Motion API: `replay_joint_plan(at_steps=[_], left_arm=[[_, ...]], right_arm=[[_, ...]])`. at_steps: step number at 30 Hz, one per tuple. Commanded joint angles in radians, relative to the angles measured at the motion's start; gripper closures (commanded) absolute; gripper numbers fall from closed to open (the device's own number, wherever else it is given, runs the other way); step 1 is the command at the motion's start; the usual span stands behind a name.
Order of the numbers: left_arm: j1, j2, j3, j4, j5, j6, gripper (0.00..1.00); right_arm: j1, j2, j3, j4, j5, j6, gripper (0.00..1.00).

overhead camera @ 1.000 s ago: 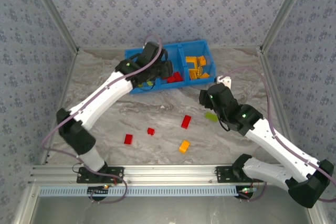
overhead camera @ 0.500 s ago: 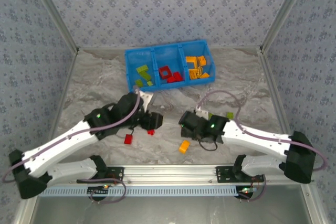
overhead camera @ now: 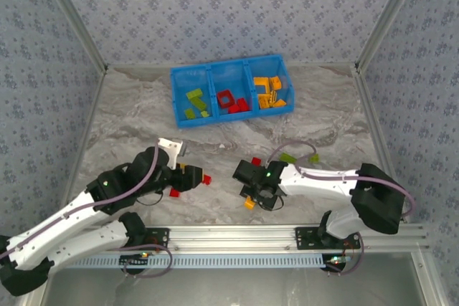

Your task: Sort the legos into containers by color

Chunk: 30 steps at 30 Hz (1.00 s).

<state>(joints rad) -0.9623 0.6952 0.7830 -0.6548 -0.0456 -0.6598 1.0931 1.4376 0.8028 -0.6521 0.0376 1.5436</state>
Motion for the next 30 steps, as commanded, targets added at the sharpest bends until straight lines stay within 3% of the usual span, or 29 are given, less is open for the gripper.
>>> replay_joint_plan(at_steps=[1,6,14,19,24,30], left_arm=[[-0.001,0.000,0.032,-0.007,-0.011,-0.002,0.37],[-0.001,0.006,0.035,0.006,-0.007,-0.003,0.37],[-0.001,0.025,0.051,0.025,0.002,-0.001,0.38],[-0.001,0.075,0.088,0.095,0.023,0.003,0.38],[-0.003,0.222,0.184,0.201,0.037,0.035,0.38],[-0.003,0.409,0.321,0.323,-0.002,0.073,0.38]], right_arm=[[-0.007,0.043,-0.004,0.047,-0.046,0.042,0.36],[-0.017,0.097,-0.005,0.087,-0.086,0.040,0.42],[-0.028,0.099,0.040,0.005,-0.034,-0.003,0.73],[-0.064,0.002,0.136,-0.170,0.118,-0.096,0.76],[-0.267,-0.072,0.311,-0.259,0.281,-0.432,0.74],[-0.494,0.111,0.585,-0.187,0.397,-0.865,0.75]])
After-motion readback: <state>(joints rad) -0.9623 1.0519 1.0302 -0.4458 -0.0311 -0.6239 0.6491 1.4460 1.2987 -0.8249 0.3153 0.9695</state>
